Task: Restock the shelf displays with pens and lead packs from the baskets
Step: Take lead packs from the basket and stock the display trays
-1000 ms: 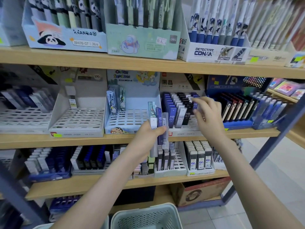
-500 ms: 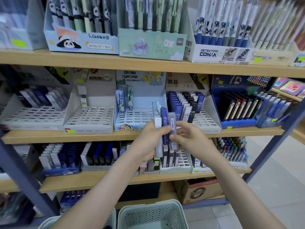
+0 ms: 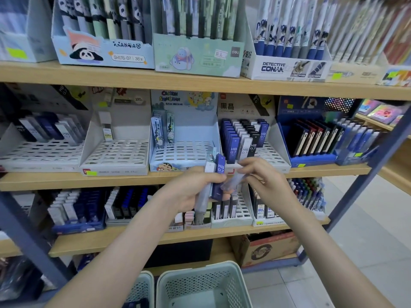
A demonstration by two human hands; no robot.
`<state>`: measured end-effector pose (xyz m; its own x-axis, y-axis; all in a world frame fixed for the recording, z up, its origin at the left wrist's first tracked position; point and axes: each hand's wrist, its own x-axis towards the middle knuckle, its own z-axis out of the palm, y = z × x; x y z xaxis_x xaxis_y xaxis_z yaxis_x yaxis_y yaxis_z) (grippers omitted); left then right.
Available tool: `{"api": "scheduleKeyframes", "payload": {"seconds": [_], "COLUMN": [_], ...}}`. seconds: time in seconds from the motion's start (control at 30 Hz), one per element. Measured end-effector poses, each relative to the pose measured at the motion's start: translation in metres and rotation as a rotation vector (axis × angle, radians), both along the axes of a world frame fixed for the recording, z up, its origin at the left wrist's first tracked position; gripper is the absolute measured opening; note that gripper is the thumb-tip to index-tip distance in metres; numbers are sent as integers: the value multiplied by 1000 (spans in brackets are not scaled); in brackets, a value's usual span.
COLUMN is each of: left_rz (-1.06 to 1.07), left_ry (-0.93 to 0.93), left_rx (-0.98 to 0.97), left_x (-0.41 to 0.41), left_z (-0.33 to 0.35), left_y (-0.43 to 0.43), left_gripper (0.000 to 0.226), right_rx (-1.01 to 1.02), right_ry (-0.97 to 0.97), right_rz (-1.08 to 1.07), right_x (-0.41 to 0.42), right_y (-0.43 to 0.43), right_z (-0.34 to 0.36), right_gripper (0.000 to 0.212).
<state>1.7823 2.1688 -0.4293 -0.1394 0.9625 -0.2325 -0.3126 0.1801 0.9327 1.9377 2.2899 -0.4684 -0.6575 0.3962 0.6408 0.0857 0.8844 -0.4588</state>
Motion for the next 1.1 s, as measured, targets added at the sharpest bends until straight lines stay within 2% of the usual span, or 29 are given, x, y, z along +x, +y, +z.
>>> {"api": "scheduleKeyframes", "payload": {"seconds": [0.07, 0.13, 0.23, 0.3, 0.37, 0.43, 0.53, 0.63, 0.8, 0.97, 1.1], "left_rz": [-31, -4, 87, 141, 148, 110, 60, 78, 122, 202, 223], "left_ry": [89, 149, 313, 419, 502, 576, 589, 561, 372, 291, 278], "left_rx": [24, 76, 133, 160, 173, 182, 225, 252, 346, 414, 440], "left_x": [4, 6, 8, 8, 6, 5, 10, 14, 8, 3, 2], "left_z": [-1, -4, -7, -10, -11, -11, -7, -2, 11, 24, 24], "left_y": [0, 1, 6, 10, 13, 15, 19, 28, 42, 56, 66], "left_gripper": [16, 15, 17, 16, 17, 20, 16, 11, 8, 21, 15], "right_rx": [97, 107, 20, -169, -496, -756, -857, -817, -625, -546, -476], "right_ry": [-5, -9, 19, 100, 203, 186, 184, 272, 475, 406, 224], "right_rz": [15, 11, -54, -109, -98, -38, 28, 28, -208, -280, -360], "right_x": [-1, -2, -3, -3, -1, 0, 1, 12, 33, 16, -2], "right_y": [2, 1, -4, -10, -12, -9, -1, 11, 47, 79, 108], "right_z": [1, 2, 7, 15, 23, 30, 33, 40, 52, 52, 38], "right_gripper": [12, 15, 34, 37, 30, 28, 28, 21, 13, 16, 17]}}
